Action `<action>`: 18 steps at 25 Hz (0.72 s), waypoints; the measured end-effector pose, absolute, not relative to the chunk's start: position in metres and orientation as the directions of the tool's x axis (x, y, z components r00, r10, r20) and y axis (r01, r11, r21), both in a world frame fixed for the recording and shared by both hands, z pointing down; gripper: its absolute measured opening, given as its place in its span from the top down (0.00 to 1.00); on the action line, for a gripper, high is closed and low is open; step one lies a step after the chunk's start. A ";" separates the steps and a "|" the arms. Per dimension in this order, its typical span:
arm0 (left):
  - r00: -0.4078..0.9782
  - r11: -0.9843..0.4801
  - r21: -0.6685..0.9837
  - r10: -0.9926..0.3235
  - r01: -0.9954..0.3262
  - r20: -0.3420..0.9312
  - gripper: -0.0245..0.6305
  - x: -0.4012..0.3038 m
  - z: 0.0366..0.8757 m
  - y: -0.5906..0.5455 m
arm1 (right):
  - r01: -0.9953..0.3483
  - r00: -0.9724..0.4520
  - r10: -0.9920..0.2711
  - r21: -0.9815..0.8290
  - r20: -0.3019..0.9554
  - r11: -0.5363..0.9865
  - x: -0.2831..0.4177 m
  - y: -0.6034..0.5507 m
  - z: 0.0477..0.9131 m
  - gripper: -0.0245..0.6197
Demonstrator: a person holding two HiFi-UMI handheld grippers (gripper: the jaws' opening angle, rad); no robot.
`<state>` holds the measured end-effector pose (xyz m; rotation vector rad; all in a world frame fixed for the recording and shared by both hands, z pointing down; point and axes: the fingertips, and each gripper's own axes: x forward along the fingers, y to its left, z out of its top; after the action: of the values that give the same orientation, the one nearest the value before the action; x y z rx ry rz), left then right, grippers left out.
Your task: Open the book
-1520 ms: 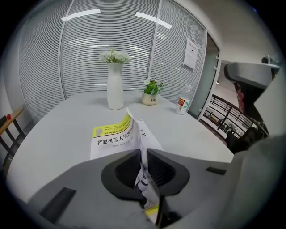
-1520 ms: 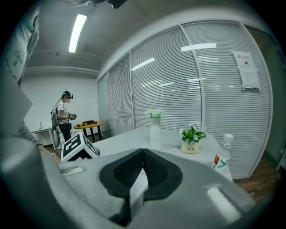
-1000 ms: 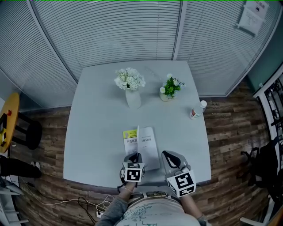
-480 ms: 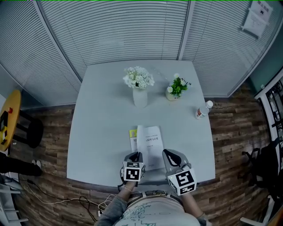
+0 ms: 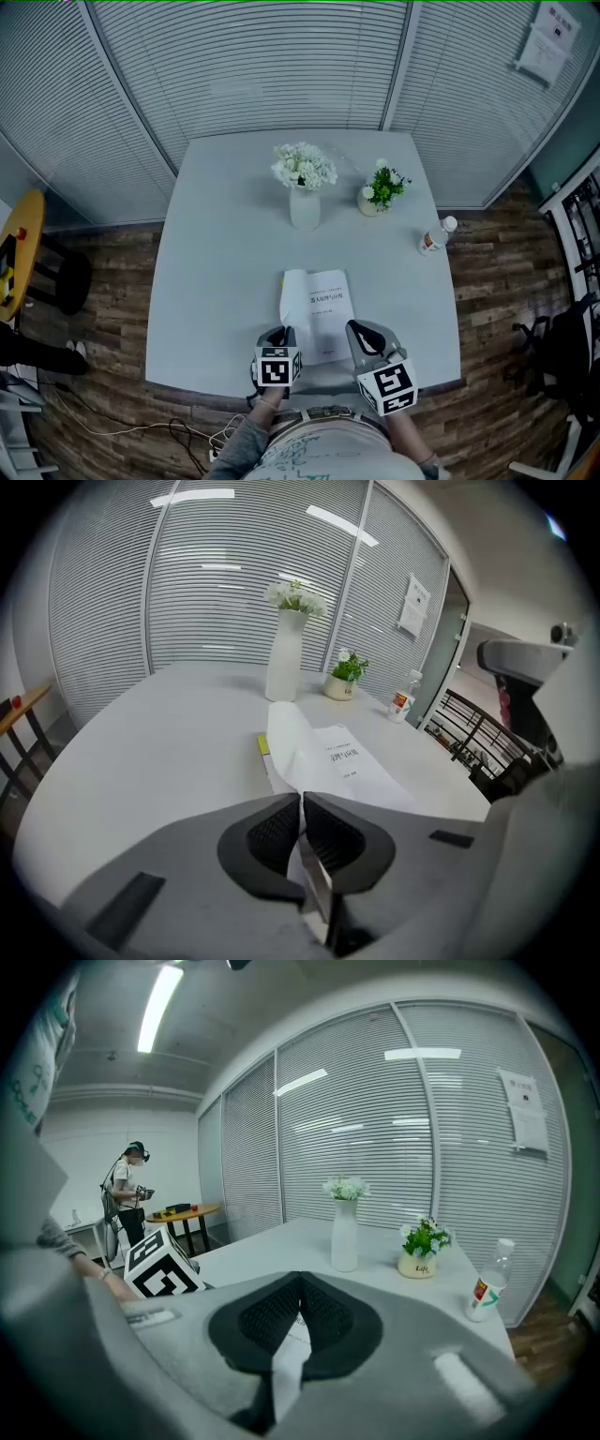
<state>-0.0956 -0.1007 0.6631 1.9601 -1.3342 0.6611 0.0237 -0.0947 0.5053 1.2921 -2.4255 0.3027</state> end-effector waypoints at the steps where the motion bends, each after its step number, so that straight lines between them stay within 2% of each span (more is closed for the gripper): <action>1: 0.347 -0.250 0.242 -0.598 -0.937 0.722 0.94 -0.100 0.663 -0.100 | -0.831 -0.509 -0.750 -0.013 0.423 0.557 0.021 -0.095 0.506 0.96; 18: 0.322 -0.211 0.243 -0.582 -0.947 0.747 0.93 -0.163 0.677 -0.091 | -0.839 -0.493 -0.753 -0.012 0.436 0.543 -0.018 -0.099 0.511 0.96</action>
<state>-0.1629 -0.0913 0.6775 1.8994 -1.3496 0.6735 -0.0181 -0.0993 0.5108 1.3028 -2.4033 0.3142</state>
